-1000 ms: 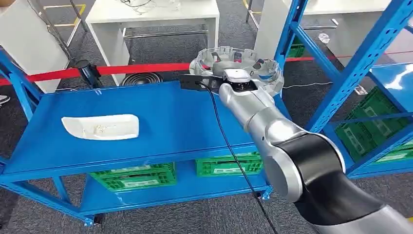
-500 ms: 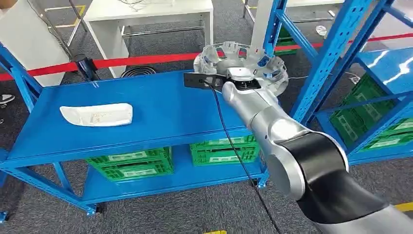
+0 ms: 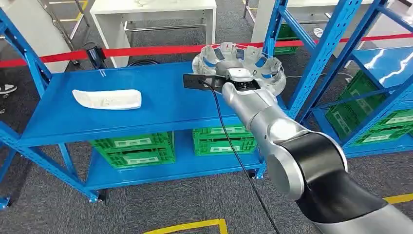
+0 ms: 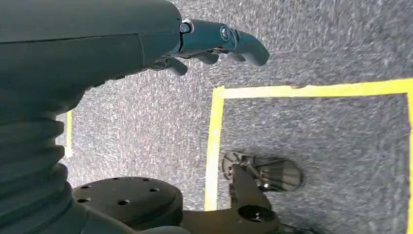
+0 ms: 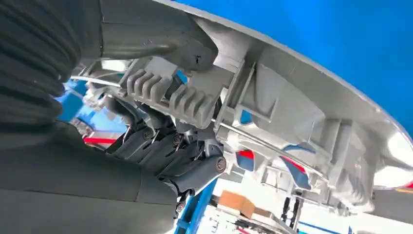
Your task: Take the parts from the cabinet and place them on the table.
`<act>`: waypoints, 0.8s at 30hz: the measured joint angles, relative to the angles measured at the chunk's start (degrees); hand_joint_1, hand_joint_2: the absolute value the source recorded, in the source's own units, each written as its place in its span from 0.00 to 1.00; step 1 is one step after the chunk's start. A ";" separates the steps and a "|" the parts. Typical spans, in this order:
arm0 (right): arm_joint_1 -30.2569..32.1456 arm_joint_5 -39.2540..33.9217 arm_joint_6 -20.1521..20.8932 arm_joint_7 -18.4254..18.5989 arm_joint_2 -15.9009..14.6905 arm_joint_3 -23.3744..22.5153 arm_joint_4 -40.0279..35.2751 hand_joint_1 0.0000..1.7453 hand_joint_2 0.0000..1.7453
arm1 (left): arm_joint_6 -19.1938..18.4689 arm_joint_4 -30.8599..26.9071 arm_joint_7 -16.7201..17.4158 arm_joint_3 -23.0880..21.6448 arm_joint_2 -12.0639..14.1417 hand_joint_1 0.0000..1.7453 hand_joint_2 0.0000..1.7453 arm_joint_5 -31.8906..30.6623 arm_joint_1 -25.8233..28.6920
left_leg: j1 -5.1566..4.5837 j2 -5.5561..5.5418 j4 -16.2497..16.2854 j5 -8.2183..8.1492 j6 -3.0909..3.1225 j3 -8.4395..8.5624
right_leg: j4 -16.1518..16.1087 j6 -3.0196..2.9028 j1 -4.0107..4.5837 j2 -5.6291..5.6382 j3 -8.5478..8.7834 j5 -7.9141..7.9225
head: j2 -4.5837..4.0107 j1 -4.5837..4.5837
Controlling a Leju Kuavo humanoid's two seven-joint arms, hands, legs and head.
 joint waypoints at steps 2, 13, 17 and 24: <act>0.09 -0.02 0.00 -0.09 0.00 0.00 0.02 0.94 1.00 | 0.00 0.02 0.00 0.00 -0.09 0.00 1.00 -0.02 0.03 | -0.03 0.07 0.06 1.21 0.20 -1.63 | 9.37 0.30 0.04 0.02 -2.69 -5.96 | 0.00 0.02; 0.35 0.00 0.04 -0.04 0.09 0.00 -0.02 0.94 1.00 | 0.00 0.02 -0.04 0.00 -0.22 0.00 1.00 -0.18 0.11 | -0.06 -0.13 0.31 6.13 -2.08 -6.28 | -4.13 -1.64 0.82 0.20 10.04 -2.71 | -0.02 0.09; 0.36 0.35 -0.02 -0.24 0.28 0.02 0.02 0.94 1.00 | -0.07 0.09 0.07 0.00 -0.04 0.00 1.00 -0.24 0.42 | 0.09 -0.20 7.60 -1.99 -3.33 -9.09 | -4.81 -2.92 0.12 -0.24 8.00 -0.09 | 0.00 -0.13; 0.58 0.48 -0.07 0.11 0.26 0.04 0.00 0.94 1.00 | -0.02 0.07 0.18 0.00 0.28 0.00 1.00 -0.24 0.39 | 0.20 -0.24 5.36 -1.01 -3.38 -0.11 | -4.05 -2.21 0.12 -0.59 3.17 3.45 | 0.00 -0.11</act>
